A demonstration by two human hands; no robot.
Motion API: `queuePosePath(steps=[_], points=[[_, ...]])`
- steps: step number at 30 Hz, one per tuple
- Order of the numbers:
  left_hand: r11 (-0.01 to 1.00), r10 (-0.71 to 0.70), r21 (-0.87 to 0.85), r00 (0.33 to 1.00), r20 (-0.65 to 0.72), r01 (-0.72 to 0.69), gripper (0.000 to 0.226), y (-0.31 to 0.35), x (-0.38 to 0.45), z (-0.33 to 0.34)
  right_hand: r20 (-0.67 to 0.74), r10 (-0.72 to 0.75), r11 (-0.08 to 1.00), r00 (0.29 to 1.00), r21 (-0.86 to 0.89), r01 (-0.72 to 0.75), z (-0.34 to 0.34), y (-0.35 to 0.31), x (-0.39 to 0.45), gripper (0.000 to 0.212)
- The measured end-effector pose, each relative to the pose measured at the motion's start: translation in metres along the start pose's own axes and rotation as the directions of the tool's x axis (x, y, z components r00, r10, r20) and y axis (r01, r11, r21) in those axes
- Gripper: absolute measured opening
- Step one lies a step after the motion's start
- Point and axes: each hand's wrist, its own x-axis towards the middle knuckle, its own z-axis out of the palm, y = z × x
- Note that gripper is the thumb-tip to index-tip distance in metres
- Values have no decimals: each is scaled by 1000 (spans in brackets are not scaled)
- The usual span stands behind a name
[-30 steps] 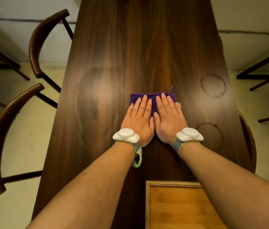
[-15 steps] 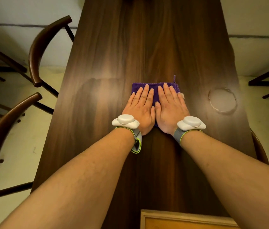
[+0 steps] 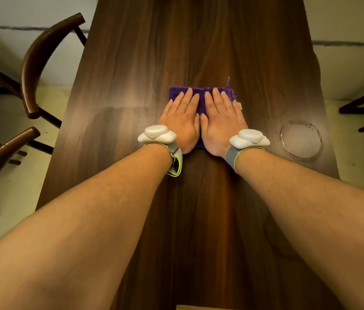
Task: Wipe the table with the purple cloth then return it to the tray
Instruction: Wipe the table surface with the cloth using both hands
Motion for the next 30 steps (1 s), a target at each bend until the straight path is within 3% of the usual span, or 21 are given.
queuePosePath(steps=[12,16,30], points=[[991,96,90,994,46,-99,60,-9,1,5,2,14,1000,1000,-6,-14,5,1,5,60],[990,64,126,996,58,-71,62,-4,-5,7,4,13,1000,1000,-27,-13,7,1,3,60],[996,29,81,991,132,-40,56,61,-126,18,56,-30,999,998,31,29,3,17,-134,60]])
